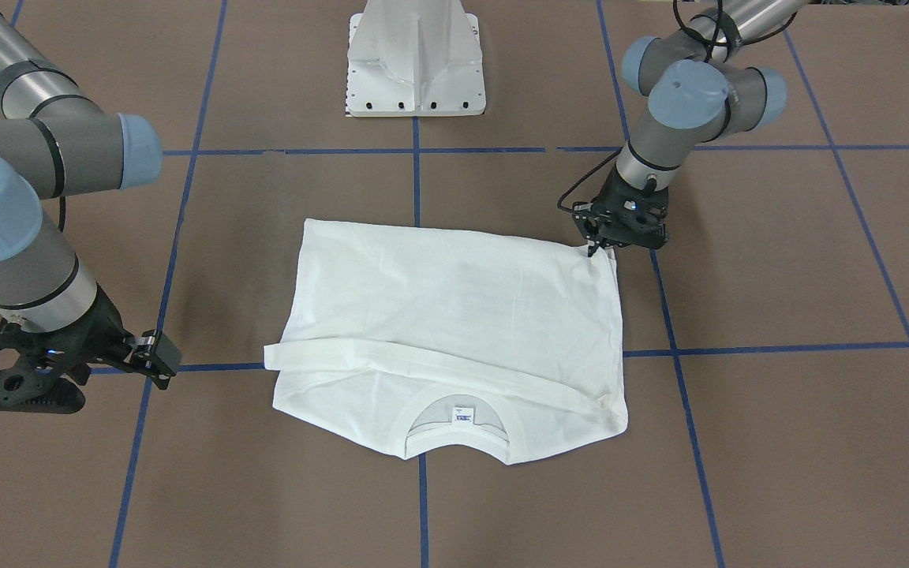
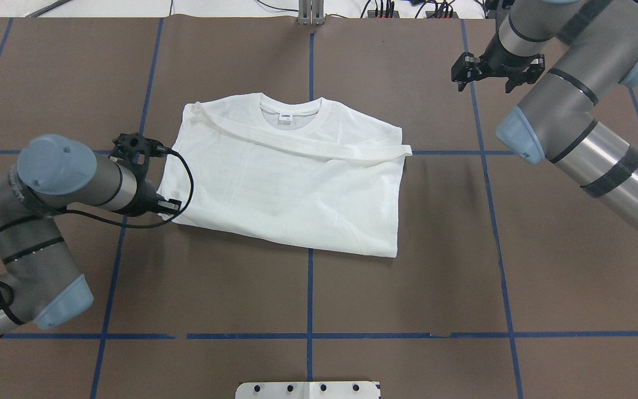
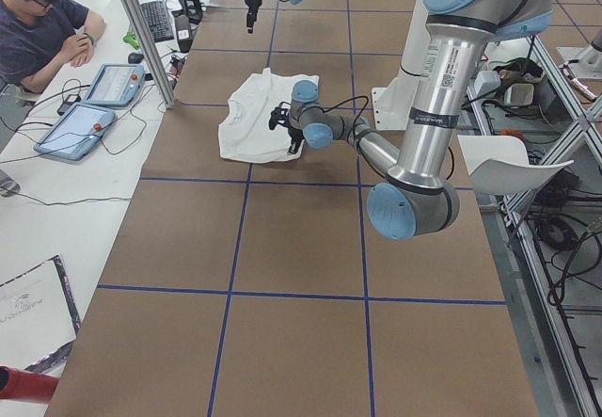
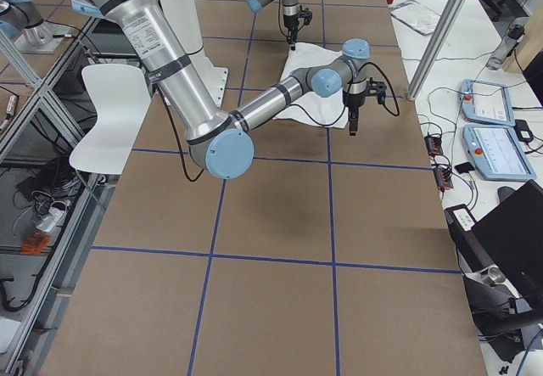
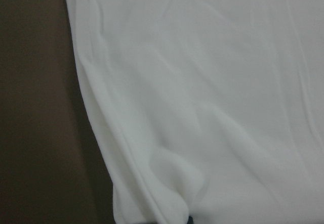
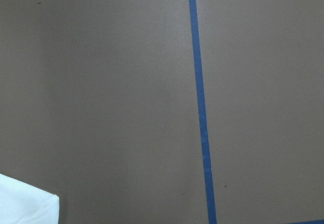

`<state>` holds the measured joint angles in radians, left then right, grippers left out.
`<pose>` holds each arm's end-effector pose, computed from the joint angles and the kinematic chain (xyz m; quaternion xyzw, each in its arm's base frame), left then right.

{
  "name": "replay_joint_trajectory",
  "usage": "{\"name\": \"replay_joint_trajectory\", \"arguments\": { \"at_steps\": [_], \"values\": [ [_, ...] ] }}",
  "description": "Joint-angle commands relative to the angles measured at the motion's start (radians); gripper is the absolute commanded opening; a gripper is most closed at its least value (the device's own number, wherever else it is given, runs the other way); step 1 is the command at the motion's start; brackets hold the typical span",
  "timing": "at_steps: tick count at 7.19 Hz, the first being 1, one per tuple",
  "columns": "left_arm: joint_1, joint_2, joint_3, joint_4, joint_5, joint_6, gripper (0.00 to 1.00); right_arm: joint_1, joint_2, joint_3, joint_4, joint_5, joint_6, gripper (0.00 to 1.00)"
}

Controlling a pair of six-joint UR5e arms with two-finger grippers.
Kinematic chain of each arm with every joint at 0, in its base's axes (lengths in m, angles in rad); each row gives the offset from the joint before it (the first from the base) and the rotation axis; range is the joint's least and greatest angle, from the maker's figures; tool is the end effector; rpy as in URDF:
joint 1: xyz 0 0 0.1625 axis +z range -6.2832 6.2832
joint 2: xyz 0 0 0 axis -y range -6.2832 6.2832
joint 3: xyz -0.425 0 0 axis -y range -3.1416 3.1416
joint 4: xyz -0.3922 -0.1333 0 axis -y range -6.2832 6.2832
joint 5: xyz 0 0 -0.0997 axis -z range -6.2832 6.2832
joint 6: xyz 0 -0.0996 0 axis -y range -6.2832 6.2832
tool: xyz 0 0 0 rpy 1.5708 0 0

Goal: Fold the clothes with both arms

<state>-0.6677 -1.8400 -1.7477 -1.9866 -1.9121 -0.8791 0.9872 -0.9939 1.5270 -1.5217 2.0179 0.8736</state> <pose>0.4116 -0.4519 0.3884 0.1388 0.4172 0.0817 0.8945 -0.3117 -0.6357 0.3396 0.0674 -0.3448 0.0720 0.9335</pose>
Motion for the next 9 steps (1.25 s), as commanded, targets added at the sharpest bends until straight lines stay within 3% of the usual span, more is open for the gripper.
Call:
{"name": "replay_joint_trajectory", "arguments": {
  "at_steps": [1, 3, 5, 6, 7, 8, 9],
  "values": [
    [-0.123, -0.025, 0.112, 0.002, 0.046, 0.193, 0.00, -0.001, 0.003, -0.001, 0.000, 0.001, 0.002, 1.00],
    [-0.223, -0.209, 0.355, -0.011, 0.084, 0.254, 0.00, -0.004, 0.004, -0.001, 0.000, 0.001, 0.005, 1.00],
    [-0.256, -0.390, 0.588, -0.040, 0.158, 0.275, 0.00, -0.039, 0.038, 0.008, 0.003, -0.001, 0.121, 1.00],
    [-0.271, -0.456, 0.702, -0.085, 0.175, 0.293, 0.00, -0.071, 0.070, 0.008, 0.003, -0.004, 0.184, 1.00],
    [-0.303, -0.459, 0.758, -0.162, 0.174, 0.358, 0.00, -0.119, 0.104, 0.007, 0.003, -0.014, 0.259, 1.00],
    [-0.341, -0.456, 0.758, -0.211, 0.135, 0.379, 0.84, -0.168, 0.133, 0.002, 0.002, -0.056, 0.330, 1.00],
    [-0.354, -0.453, 0.755, -0.231, 0.037, 0.376, 1.00, -0.229, 0.162, -0.002, 0.000, -0.127, 0.423, 1.00]
  ]
}}
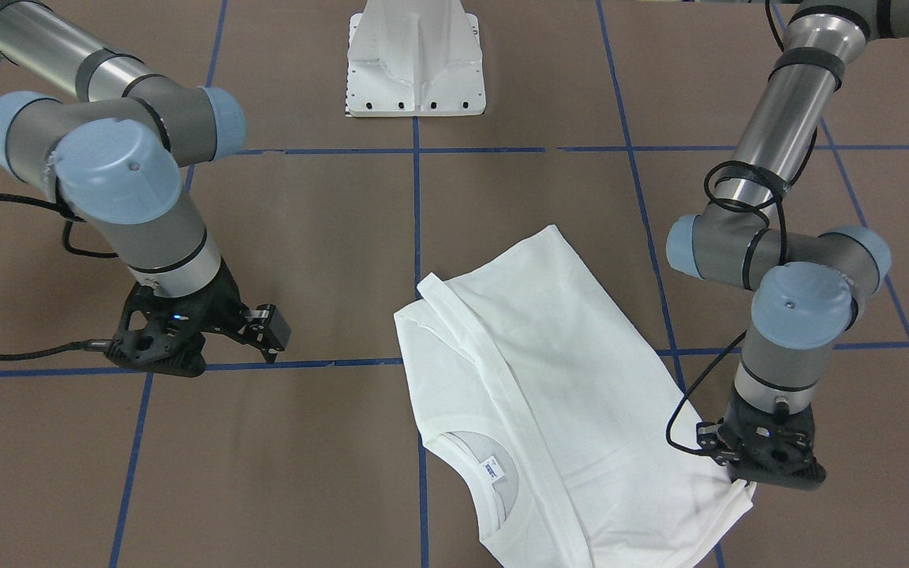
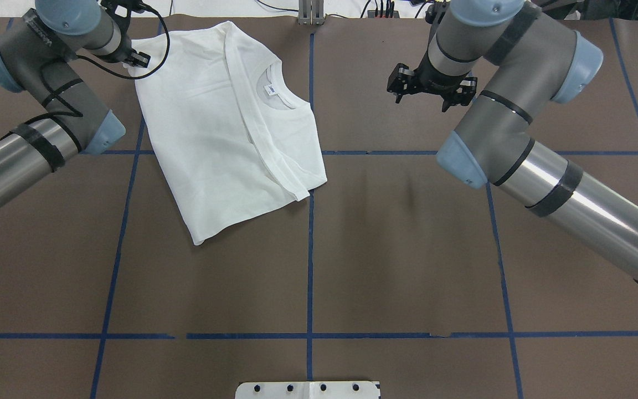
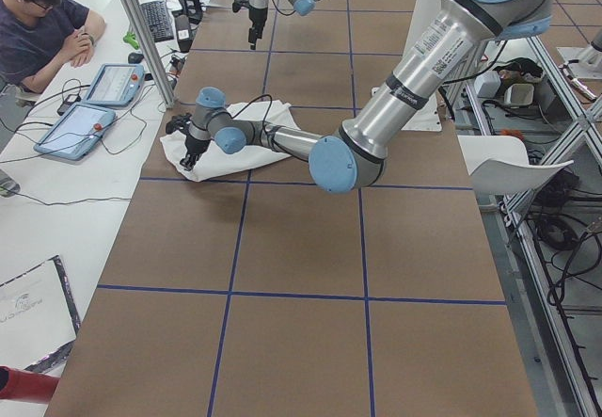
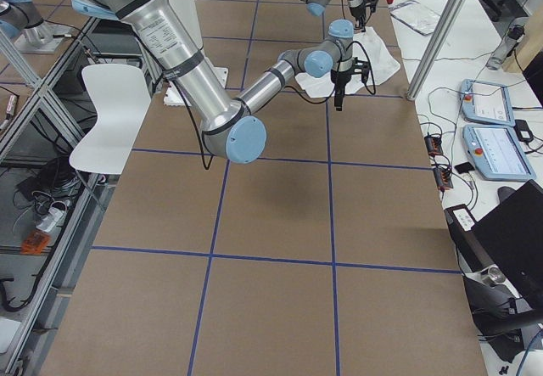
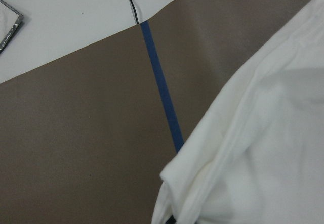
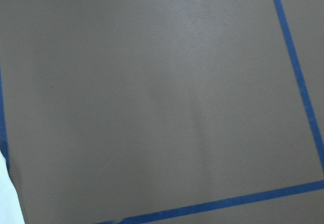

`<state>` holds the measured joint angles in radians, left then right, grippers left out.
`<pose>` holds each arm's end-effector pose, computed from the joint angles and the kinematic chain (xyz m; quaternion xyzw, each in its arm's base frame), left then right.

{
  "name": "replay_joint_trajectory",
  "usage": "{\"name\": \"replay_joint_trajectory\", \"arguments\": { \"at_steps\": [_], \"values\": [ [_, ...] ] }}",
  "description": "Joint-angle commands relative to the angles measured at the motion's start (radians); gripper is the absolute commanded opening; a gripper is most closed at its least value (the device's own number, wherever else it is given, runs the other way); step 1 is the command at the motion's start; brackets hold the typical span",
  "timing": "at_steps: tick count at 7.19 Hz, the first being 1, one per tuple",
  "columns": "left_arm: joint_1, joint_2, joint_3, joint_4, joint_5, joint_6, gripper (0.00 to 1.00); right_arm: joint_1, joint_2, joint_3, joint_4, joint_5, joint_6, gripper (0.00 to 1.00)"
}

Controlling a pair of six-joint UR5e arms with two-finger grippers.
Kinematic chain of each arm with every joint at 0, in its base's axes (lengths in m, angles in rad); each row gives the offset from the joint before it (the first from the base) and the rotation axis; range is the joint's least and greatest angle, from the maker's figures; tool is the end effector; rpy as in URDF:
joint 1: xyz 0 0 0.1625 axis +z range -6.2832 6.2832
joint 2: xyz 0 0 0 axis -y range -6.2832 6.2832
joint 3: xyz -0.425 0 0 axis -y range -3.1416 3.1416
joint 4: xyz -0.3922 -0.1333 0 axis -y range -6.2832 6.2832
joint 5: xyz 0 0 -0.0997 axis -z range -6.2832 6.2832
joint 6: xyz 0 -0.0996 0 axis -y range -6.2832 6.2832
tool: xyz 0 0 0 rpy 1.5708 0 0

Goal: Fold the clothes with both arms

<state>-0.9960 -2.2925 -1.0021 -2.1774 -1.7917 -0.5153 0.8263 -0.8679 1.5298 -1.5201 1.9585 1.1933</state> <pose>0.3455 -0.7384 0.4236 0.2620 0.2786 0.0683 0.9215 -0.4174 -0.5942 0.2503 0.0450 -0.3843 0.1391 0.9115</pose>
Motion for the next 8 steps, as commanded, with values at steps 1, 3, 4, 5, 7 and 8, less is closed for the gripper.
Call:
{"name": "replay_joint_trajectory", "arguments": {
  "at_steps": [1, 3, 4, 5, 7, 8],
  "values": [
    [-0.039, 0.001, 0.007, -0.044, -0.162, 0.012, 1.00, -0.125, 0.079, -0.026, -0.002, -0.132, 0.217, 1.00],
    [-0.041, 0.022, -0.015, -0.045, -0.176, 0.014, 1.00, -0.196, 0.238, -0.264, 0.085, -0.231, 0.445, 0.99],
    [-0.041, 0.025, -0.023, -0.045, -0.178, 0.012, 1.00, -0.216, 0.256, -0.340, 0.171, -0.252, 0.524, 0.97],
    [-0.041, 0.025, -0.023, -0.044, -0.178, 0.012, 1.00, -0.229, 0.256, -0.353, 0.176, -0.259, 0.558, 0.95],
    [-0.041, 0.025, -0.024, -0.044, -0.179, 0.012, 1.00, -0.254, 0.254, -0.366, 0.176, -0.260, 0.601, 0.93],
    [-0.041, 0.025, -0.023, -0.044, -0.179, 0.012, 1.00, -0.266, 0.256, -0.370, 0.176, -0.260, 0.612, 0.93]
  ]
}}
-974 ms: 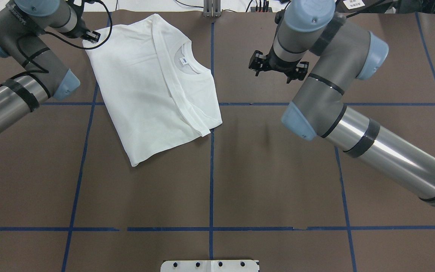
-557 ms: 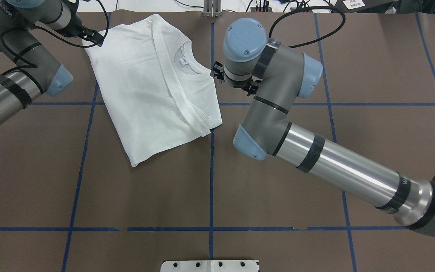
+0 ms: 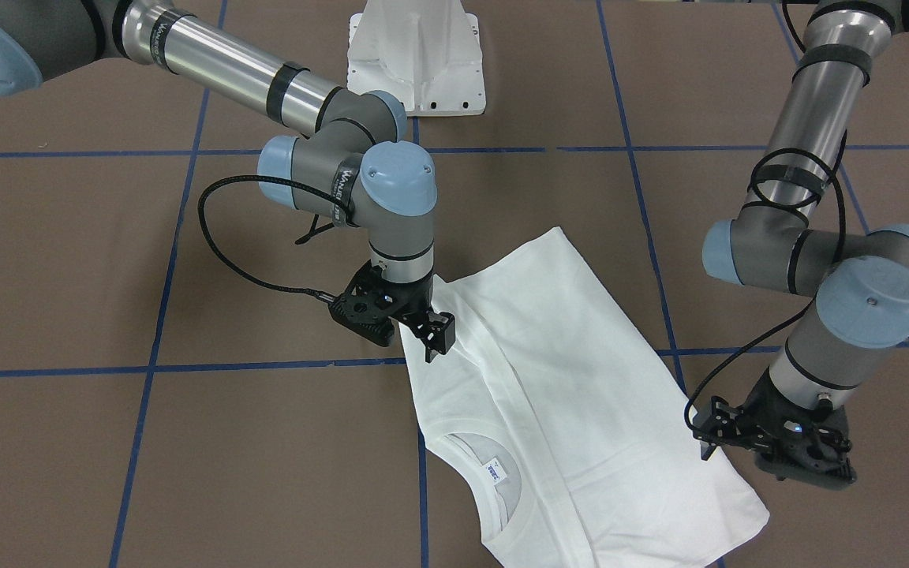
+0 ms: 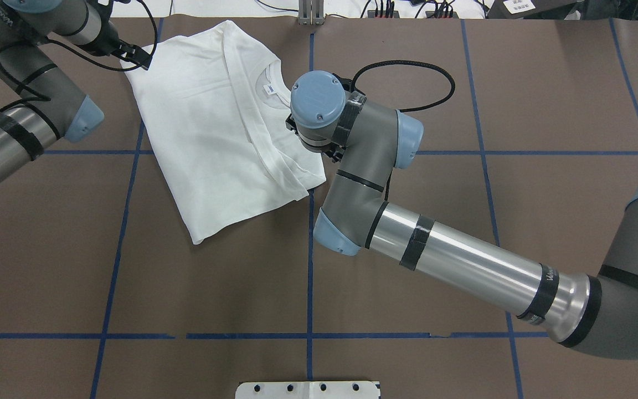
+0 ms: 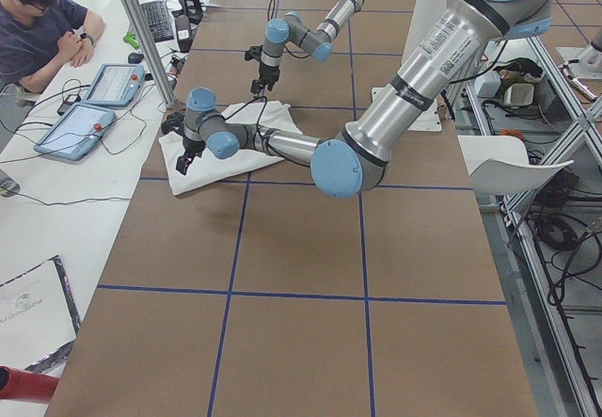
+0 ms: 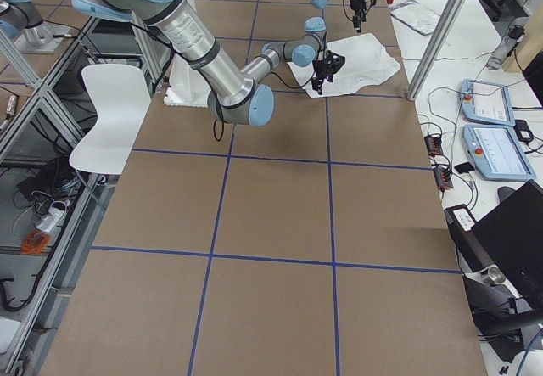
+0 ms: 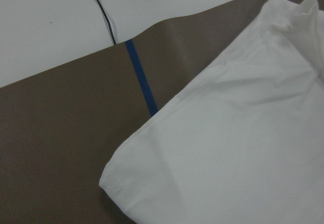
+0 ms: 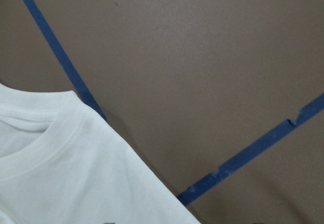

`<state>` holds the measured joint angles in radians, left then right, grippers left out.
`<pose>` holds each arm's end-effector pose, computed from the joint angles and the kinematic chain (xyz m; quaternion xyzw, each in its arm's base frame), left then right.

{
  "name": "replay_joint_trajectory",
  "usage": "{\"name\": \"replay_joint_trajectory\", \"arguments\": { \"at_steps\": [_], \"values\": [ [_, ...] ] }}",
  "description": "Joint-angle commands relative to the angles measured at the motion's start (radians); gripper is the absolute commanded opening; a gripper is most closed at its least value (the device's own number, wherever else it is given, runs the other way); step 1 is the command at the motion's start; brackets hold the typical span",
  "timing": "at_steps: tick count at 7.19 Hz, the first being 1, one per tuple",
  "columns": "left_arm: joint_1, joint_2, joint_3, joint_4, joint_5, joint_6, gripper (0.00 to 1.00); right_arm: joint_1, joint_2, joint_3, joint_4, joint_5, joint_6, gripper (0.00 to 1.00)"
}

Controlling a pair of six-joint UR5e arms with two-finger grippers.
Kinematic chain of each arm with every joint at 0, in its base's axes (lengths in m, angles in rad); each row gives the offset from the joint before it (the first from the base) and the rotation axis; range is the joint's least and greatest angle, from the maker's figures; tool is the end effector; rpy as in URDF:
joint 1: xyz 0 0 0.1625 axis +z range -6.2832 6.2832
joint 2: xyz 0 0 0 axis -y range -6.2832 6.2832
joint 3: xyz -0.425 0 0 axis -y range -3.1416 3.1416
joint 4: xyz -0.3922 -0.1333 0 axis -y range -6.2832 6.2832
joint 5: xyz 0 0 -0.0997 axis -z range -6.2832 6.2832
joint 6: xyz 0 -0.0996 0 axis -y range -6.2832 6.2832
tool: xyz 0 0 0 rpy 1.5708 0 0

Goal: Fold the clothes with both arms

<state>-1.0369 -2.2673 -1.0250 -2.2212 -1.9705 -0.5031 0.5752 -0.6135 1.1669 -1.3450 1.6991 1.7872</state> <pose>0.3235 -0.7331 0.4219 0.2413 0.3482 0.0913 0.9012 -0.6237 -0.5481 0.2013 0.0093 -0.3835 0.3335 0.8612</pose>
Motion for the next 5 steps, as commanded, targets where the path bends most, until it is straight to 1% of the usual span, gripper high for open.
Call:
{"name": "replay_joint_trajectory", "arguments": {
  "at_steps": [1, 2, 4, 5],
  "values": [
    [0.000, 0.000, -0.001, 0.000, 0.001, -0.002, 1.00, -0.024, -0.002, -0.009, 0.000, -0.001, 0.029, 0.93],
    [0.000, 0.000, -0.001, 0.000, -0.001, -0.002, 1.00, -0.032, -0.005, -0.009, 0.000, -0.002, 0.031, 0.92],
    [0.000, 0.000, -0.001, 0.000, -0.001, 0.000, 1.00, -0.041, -0.006, -0.016, -0.002, -0.009, 0.032, 0.89],
    [0.000, 0.002, -0.001, 0.000, 0.001, 0.000, 1.00, -0.041, -0.005, -0.018, -0.003, -0.010, 0.032, 0.82]
  ]
}}
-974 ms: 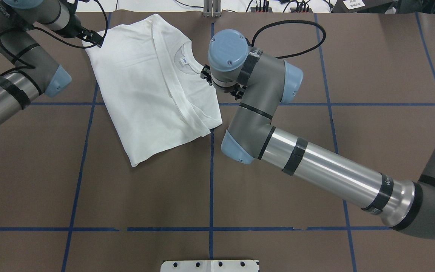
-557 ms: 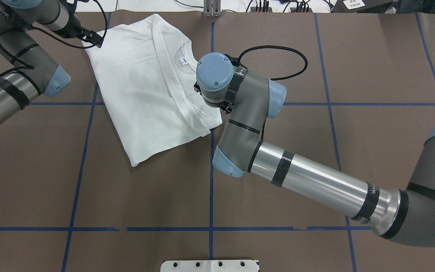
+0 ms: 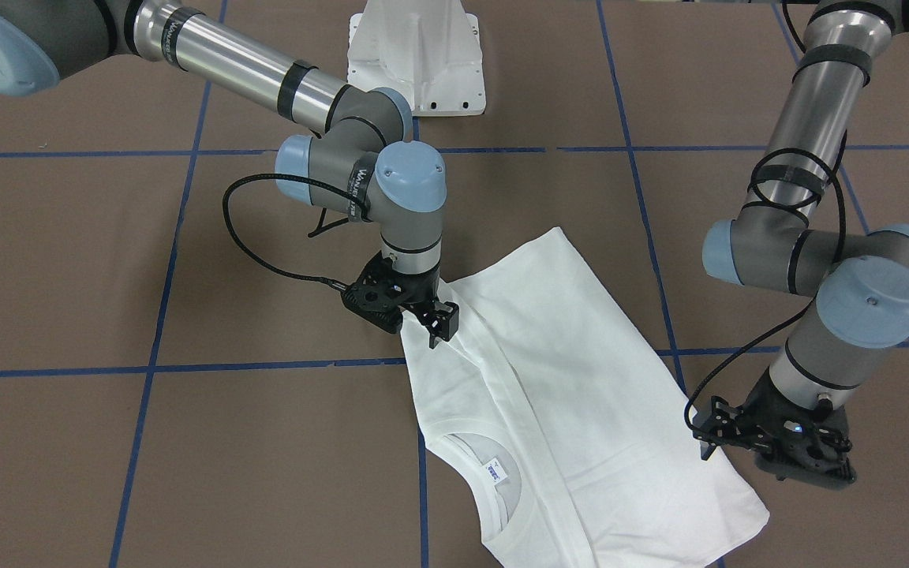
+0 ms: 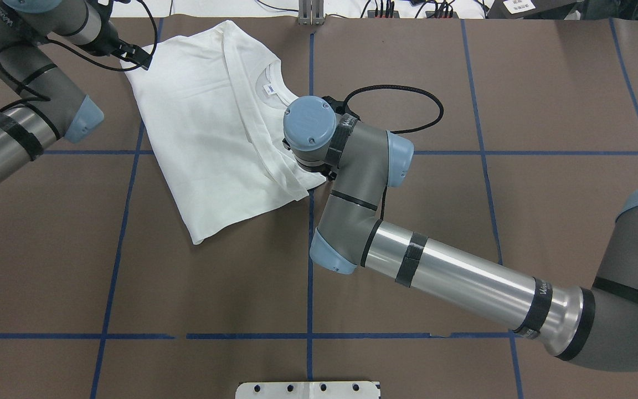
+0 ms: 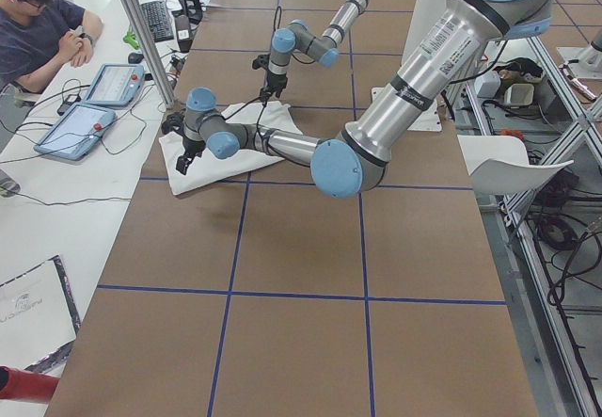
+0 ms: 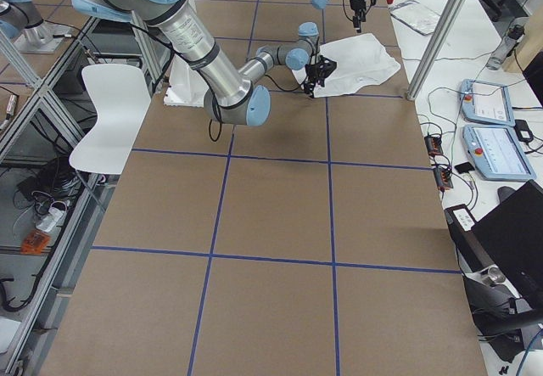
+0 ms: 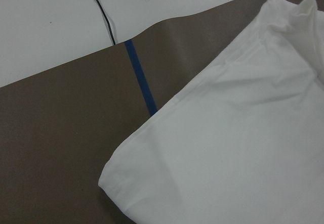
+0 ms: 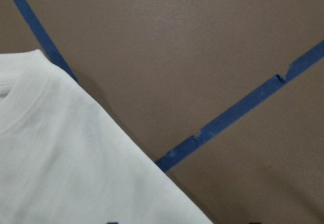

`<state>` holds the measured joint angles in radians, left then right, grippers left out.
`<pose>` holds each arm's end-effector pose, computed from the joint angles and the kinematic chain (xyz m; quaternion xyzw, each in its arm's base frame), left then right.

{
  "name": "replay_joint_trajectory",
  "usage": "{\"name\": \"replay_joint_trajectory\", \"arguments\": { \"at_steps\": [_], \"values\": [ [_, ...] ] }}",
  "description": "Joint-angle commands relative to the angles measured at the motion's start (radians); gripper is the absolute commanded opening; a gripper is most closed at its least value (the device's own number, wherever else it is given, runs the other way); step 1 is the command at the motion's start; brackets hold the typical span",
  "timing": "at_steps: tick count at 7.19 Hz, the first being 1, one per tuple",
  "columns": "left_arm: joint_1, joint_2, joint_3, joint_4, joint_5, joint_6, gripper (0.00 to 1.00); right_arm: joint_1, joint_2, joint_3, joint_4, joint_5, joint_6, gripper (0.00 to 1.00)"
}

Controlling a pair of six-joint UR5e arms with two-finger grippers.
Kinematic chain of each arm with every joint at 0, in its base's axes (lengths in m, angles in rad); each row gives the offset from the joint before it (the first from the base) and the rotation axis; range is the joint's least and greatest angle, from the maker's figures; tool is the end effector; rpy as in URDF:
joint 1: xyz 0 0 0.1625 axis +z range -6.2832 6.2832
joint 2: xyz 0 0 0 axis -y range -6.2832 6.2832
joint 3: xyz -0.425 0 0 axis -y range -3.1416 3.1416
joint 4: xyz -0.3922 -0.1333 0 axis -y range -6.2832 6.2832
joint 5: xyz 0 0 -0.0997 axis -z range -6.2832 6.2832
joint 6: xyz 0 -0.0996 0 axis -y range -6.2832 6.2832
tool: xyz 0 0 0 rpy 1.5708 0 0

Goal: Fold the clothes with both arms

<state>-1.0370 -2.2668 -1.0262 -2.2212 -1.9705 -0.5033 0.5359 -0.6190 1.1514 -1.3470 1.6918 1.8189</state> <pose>0.3234 -0.7329 0.4217 0.2416 0.3483 0.0912 0.9011 -0.6469 -0.5252 0.2135 -0.0028 -0.3727 0.3338 0.8658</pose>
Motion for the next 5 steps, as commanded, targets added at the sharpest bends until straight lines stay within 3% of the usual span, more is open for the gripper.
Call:
{"name": "replay_joint_trajectory", "arguments": {
  "at_steps": [1, 3, 5],
  "values": [
    [0.000, 0.001, 0.000, 0.000, 0.001, 0.000, 1.00, -0.004, 0.001, -0.002, -0.001, -0.003, -0.001, 0.69],
    [0.000, 0.001, 0.000, 0.000, -0.001, -0.001, 1.00, -0.005, 0.002, -0.002, -0.004, -0.003, 0.002, 0.46],
    [0.000, 0.001, 0.000, 0.000, 0.001, -0.001, 1.00, -0.005, 0.005, -0.002, -0.006, -0.003, 0.017, 0.01]
  ]
}}
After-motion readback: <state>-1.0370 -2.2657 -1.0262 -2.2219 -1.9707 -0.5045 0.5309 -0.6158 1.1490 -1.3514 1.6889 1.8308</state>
